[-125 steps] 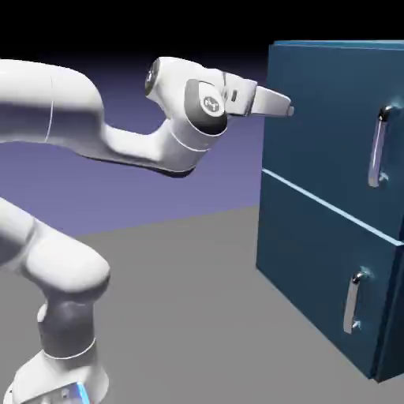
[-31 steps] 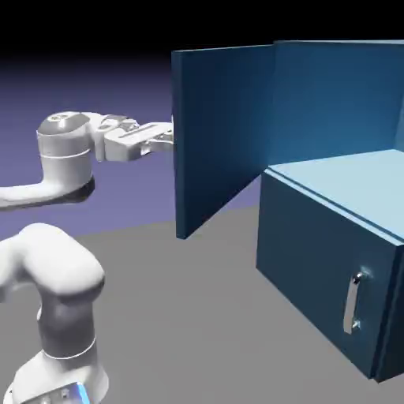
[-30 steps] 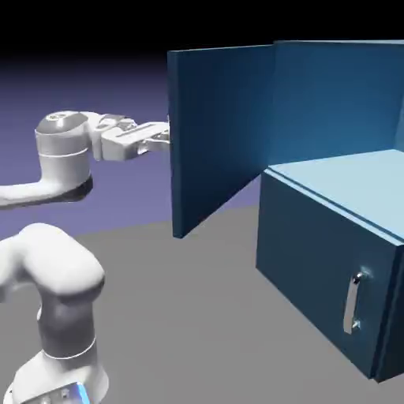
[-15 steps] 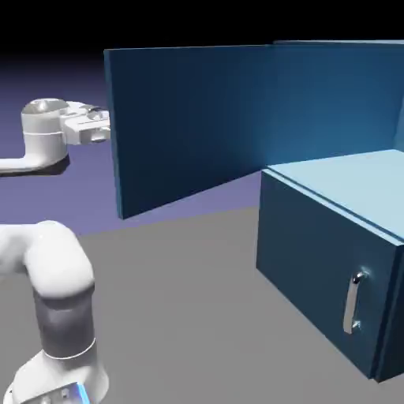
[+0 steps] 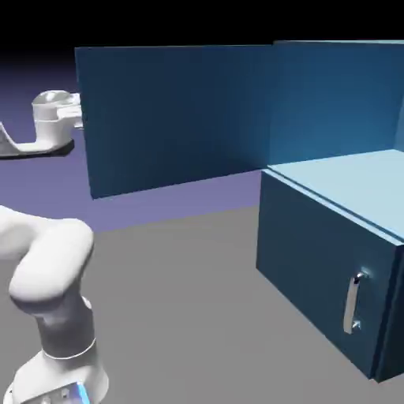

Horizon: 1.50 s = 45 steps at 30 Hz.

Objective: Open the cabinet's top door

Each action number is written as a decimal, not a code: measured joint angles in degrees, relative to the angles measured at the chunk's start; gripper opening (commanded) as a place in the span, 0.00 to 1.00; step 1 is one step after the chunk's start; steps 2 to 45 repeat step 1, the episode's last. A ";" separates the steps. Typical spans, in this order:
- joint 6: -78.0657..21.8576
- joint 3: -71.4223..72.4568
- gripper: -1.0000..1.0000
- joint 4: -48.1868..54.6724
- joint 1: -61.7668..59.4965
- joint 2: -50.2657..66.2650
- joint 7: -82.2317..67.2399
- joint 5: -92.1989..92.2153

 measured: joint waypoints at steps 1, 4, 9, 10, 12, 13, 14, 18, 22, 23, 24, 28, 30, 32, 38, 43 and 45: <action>-1.23 0.91 0.00 2.06 -1.90 -0.32 -0.52 0.29; -1.23 0.91 0.00 2.06 -1.90 -0.32 -0.52 0.29; -1.23 0.91 0.00 2.06 -1.90 -0.32 -0.52 0.29; -1.23 0.91 0.00 2.06 -1.90 -0.32 -0.52 0.29; -1.23 0.91 0.00 2.06 -1.90 -0.32 -0.52 0.29; -1.23 0.91 0.00 2.06 -1.90 -0.32 -0.52 0.29; -1.23 0.91 0.00 2.06 -1.90 -0.32 -0.52 0.29; -1.23 0.91 0.00 2.06 -1.90 -0.32 -0.52 0.29; -1.23 0.91 0.00 2.06 -1.90 -0.32 -0.52 0.29; -1.23 0.91 0.00 2.06 -1.90 -0.32 -0.52 0.29; -1.23 0.91 0.00 2.06 -1.90 -0.32 -0.52 0.29; -1.23 0.91 0.00 2.06 -1.90 -0.32 -0.52 0.29; -1.23 0.91 0.00 2.06 -1.90 -0.32 -0.52 0.29; -1.23 0.91 0.00 2.06 -1.90 -0.32 -0.52 0.29; -1.23 0.91 0.00 2.06 -1.90 -0.32 -0.52 0.29; -1.23 0.91 0.00 2.06 -1.90 -0.32 -0.52 0.29; -1.23 0.91 0.00 2.06 -1.90 -0.32 -0.52 0.29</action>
